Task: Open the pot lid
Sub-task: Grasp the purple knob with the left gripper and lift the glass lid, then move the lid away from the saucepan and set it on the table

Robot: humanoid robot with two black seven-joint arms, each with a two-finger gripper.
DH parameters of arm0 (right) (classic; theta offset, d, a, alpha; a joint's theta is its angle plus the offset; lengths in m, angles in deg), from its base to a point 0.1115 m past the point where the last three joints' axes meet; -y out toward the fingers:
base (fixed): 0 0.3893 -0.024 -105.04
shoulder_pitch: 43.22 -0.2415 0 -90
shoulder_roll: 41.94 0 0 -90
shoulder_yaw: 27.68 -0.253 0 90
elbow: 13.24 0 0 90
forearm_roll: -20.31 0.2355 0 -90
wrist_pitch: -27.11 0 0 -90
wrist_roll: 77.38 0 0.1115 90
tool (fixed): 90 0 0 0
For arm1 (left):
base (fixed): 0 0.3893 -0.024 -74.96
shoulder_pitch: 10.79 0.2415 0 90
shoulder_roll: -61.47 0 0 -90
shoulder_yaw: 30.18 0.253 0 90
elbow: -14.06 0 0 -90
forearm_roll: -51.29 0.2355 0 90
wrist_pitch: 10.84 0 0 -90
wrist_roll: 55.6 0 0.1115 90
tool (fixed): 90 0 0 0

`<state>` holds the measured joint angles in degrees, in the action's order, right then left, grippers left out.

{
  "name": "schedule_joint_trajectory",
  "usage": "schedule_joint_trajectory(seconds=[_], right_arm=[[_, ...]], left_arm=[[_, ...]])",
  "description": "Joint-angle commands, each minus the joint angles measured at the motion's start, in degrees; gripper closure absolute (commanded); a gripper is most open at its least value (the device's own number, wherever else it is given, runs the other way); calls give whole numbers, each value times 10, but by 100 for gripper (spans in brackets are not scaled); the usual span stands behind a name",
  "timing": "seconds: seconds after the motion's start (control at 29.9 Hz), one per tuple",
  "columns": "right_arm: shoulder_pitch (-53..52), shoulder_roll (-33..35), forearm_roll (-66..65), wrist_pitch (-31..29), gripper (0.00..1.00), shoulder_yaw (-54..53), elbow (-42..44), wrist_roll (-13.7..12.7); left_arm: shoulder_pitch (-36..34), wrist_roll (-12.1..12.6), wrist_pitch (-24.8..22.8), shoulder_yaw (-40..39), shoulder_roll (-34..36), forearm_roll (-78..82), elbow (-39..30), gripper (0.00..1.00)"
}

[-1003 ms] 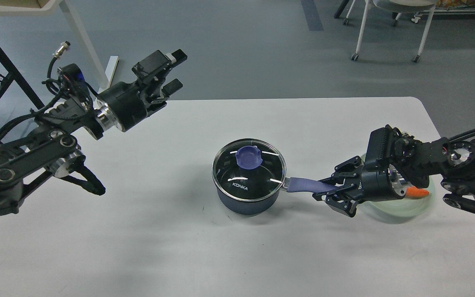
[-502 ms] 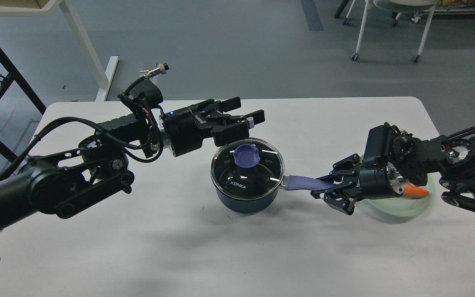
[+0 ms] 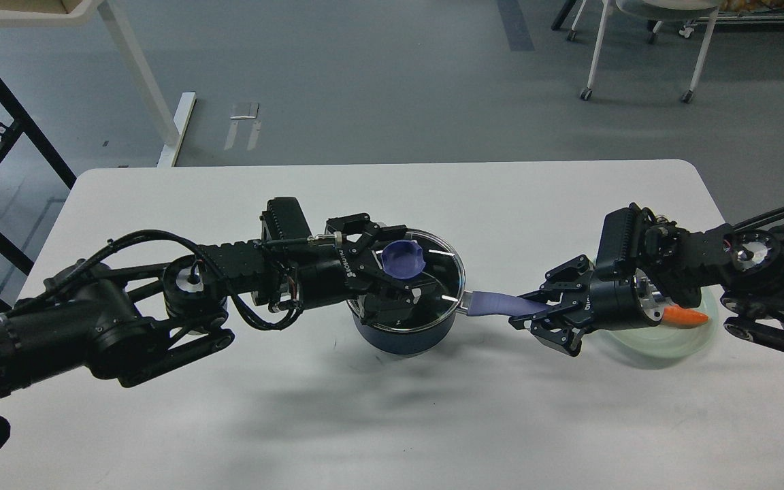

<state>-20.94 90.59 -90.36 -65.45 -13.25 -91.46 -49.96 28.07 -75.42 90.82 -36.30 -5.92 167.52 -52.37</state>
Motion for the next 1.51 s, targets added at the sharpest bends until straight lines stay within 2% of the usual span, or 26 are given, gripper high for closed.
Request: schedule_joint_trajectory(seconds=[0.0,0.23,0.43,0.5,0.64,0.94,1.27,1.47], right_arm=[[0,0,0,0,82,1,0,1],[1,0,-1,0,82,2,0,1],[0,0,-1,0,82,2,1,1],[0,0,-1,0,81,2,1,1],[0,1,-1,0,81,2,1,1],[0,0,-1,0,81,2,2,1],[0,4,-1,0,81,2,2,1],[-1,7,-1,0,81,2,2,1]], left_arm=[[-2,0,10,1,-7,-2,17,2],[3,0,17,3,-8,0,30,3],[4,-2,17,29,-7,1,38,11],[4,-4,18,35,-7,2,40,17],[2,-5,17,35,-7,2,40,35],[-1,-5,18,34,-7,1,40,53],[-20,-8,18,27,17,-28,30,55],[-53,-9,17,30,81,-110,17,55]])
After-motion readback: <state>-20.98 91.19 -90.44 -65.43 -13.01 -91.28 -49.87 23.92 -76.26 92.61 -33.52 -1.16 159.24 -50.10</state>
